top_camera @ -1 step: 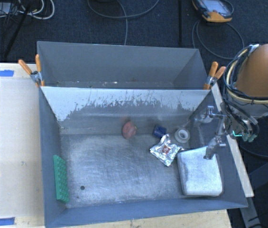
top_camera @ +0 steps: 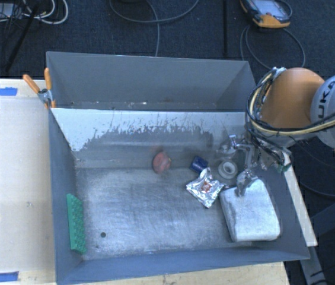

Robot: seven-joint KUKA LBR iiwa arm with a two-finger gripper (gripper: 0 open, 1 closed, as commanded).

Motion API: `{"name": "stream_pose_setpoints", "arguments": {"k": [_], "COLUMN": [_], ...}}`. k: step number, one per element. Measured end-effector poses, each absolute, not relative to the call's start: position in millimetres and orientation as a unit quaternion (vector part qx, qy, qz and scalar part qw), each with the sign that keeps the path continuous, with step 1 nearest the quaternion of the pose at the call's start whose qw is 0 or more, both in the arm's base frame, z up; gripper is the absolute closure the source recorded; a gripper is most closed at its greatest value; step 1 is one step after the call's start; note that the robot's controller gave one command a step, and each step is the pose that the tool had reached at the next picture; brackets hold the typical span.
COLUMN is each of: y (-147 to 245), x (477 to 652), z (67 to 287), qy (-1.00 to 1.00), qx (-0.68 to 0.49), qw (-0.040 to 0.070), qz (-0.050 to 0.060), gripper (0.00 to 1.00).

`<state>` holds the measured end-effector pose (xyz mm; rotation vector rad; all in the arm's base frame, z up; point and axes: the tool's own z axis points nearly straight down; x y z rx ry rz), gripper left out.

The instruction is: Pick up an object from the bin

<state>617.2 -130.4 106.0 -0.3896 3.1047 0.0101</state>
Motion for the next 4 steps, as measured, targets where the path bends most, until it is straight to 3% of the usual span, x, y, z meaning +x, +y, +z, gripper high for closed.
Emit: {"name": "stream_pose_setpoints", "arguments": {"k": [1, 2, 3, 4], "y": [-123, -86, -45, -43], "x": [618.4, 615.1, 610.7, 612.0], "z": [103, 78, 75, 76], "qy": [0.988, 0.996, 1.000, 1.000], "qx": [-0.151, -0.086, -0.017, -0.019], "qw": [0.011, 0.000, 0.006, 0.008], "qz": [0.002, 0.001, -0.002, -0.001], "gripper": [0.00, 0.00, 0.00, 1.00]}}
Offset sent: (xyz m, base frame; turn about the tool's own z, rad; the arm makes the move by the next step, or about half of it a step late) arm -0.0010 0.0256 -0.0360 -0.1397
